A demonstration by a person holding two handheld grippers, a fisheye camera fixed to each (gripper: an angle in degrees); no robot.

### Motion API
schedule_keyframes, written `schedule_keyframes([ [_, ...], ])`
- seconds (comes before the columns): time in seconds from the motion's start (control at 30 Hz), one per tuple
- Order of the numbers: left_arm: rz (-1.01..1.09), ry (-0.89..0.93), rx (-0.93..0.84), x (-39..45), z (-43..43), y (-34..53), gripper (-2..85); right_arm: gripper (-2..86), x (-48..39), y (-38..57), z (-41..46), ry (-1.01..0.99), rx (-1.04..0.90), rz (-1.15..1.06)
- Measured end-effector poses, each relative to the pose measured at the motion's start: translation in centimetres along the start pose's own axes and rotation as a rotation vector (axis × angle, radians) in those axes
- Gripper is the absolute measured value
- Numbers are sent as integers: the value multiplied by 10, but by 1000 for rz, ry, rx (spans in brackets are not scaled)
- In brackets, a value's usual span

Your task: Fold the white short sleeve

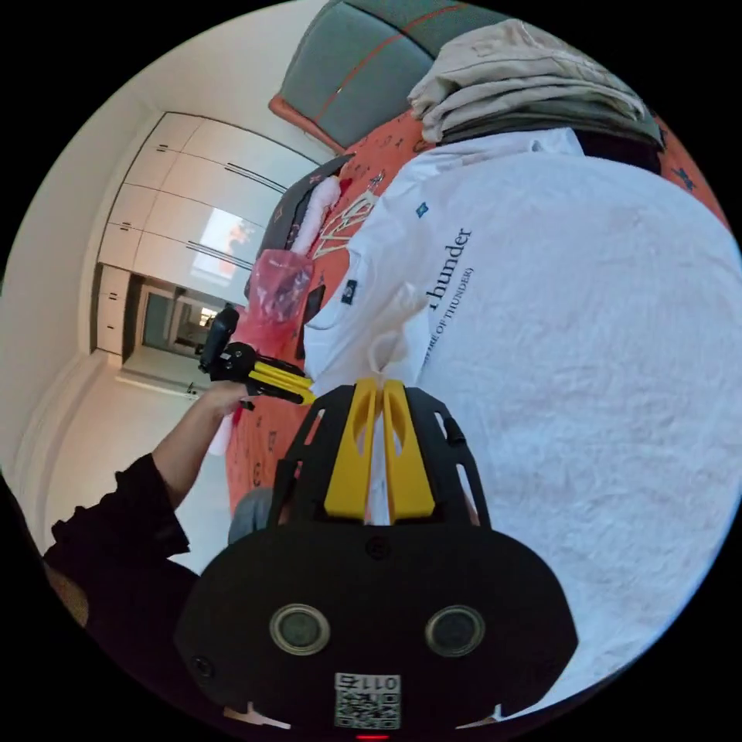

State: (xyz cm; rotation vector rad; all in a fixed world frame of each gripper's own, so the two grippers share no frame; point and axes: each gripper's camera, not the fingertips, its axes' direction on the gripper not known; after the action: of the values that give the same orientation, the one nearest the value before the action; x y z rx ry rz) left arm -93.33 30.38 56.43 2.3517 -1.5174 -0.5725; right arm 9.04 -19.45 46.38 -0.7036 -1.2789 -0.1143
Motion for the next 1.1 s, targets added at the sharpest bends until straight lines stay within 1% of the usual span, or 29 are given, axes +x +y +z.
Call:
schedule_keyframes([
  [0.03, 30, -22, 35, 4, -13, 6, 27, 33, -17, 2, -14, 64, 30, -89],
  [0.07, 33, -25, 59, 5, -20, 10, 26, 32, -23, 4, -20, 86, 41, -124],
  [0.1, 9, -5, 130, 1, -32, 21, 26, 32, -25, 5, -28, 94, 63, -142],
  [0.13, -42, 50, 192, -11, -38, 29, 28, 34, -15, 1, -26, 79, 69, -107],
  [0.17, -74, 86, 207, -19, -37, 31, 29, 35, -7, -2, -21, 86, 51, -76],
  [0.2, -141, 170, 198, -35, -27, 32, 35, 40, 12, -10, 0, 162, -34, -25],
  [0.23, -205, 241, 138, -51, -12, 33, 43, 46, 33, -14, 24, 279, -179, 58],
  [0.27, -233, 277, 116, -58, -7, 36, 47, 51, 38, -15, 28, 266, -209, 69],
  [0.3, -275, 341, 128, -69, -4, 43, 57, 59, 39, -13, 17, 225, -169, 76],
  [0.33, -317, 386, 172, -77, -9, 54, 68, 67, 32, -10, 3, 271, -133, 47],
  [0.4, -346, 372, 230, -82, -25, 70, 81, 67, 20, 1, -17, 382, -75, -14],
  [0.47, -339, 293, 265, -77, -43, 77, 90, 51, 12, 11, -31, 446, -39, -44],
  [0.5, -309, 260, 302, -69, -56, 77, 92, 37, 4, 17, -38, 433, -19, -82],
  [0.57, -237, 269, 396, -48, -71, 66, 92, 21, -12, 22, -38, 308, -15, -168],
  [0.63, -200, 281, 492, -23, -72, 39, 91, 15, -32, 27, -15, 58, -77, -303],
  [0.67, -214, 283, 522, -20, -69, 31, 90, 14, -35, 28, -5, 37, -94, -313],
  [0.7, -260, 314, 580, -18, -59, 16, 89, 14, -36, 30, 18, 65, -136, -301],
  [0.73, -343, 388, 656, -23, -46, 4, 89, 14, -32, 32, 45, 191, -193, -262],
  [0.77, -375, 433, 689, -26, -39, -2, 89, 14, -27, 34, 59, 261, -232, -239],
  [0.8, -406, 513, 740, -33, -24, -14, 89, 15, -21, 38, 72, 288, -238, -188],
  [0.87, -421, 545, 708, -38, -7, -33, 89, 18, -28, 36, 55, 224, -253, -224],
  [0.9, -392, 496, 695, -37, -3, -40, 89, 22, -34, 33, 34, 200, -237, -233],
  [0.93, -366, 426, 710, -35, -4, -41, 87, 28, -40, 33, 3, 205, -125, -281],
  [0.97, -357, 404, 722, -35, -6, -42, 86, 31, -42, 32, -12, 232, -61, -304],
  [1.03, -275, 445, 804, -39, -12, -47, 78, 60, -37, 13, -57, 465, 135, -343],
  [1.1, -229, 517, 853, -44, -8, -51, 71, 82, -25, -18, -76, 602, 166, -360],
])
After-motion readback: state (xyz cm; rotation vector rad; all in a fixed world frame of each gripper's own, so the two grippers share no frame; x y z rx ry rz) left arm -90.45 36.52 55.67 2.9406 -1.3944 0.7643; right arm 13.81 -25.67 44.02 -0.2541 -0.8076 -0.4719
